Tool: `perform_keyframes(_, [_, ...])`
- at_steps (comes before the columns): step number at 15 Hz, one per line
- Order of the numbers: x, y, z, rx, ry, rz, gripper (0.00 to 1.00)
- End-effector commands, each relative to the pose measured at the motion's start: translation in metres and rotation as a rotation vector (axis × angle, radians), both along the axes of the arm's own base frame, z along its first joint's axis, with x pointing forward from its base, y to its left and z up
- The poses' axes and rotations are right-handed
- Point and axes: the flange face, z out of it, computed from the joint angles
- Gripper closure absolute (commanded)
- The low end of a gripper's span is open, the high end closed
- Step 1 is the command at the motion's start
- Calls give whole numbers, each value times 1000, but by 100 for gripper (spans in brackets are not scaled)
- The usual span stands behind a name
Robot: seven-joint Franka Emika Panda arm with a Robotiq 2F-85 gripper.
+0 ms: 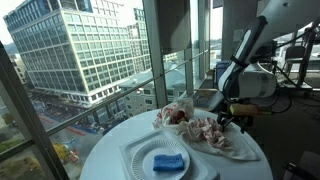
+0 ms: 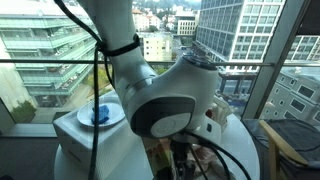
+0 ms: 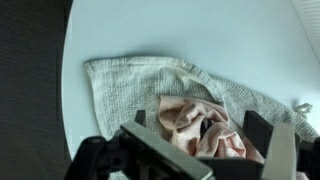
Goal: Put the pink shirt on the white towel, wrap up the pink shirt with the towel
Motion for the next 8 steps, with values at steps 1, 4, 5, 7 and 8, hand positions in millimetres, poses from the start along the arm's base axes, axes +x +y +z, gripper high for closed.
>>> perform_keyframes(1, [-18,1,-31,21,84,122,0])
perform_keyframes(4, [-46,1,-65,6,175,227,0])
perform_keyframes(5, [-55,-1,-75,-7,204,276,0])
perform_keyframes(7, [-70,-12,-93,-69,247,365,0])
perform_keyframes(8, [-73,-19,-98,-107,251,405,0])
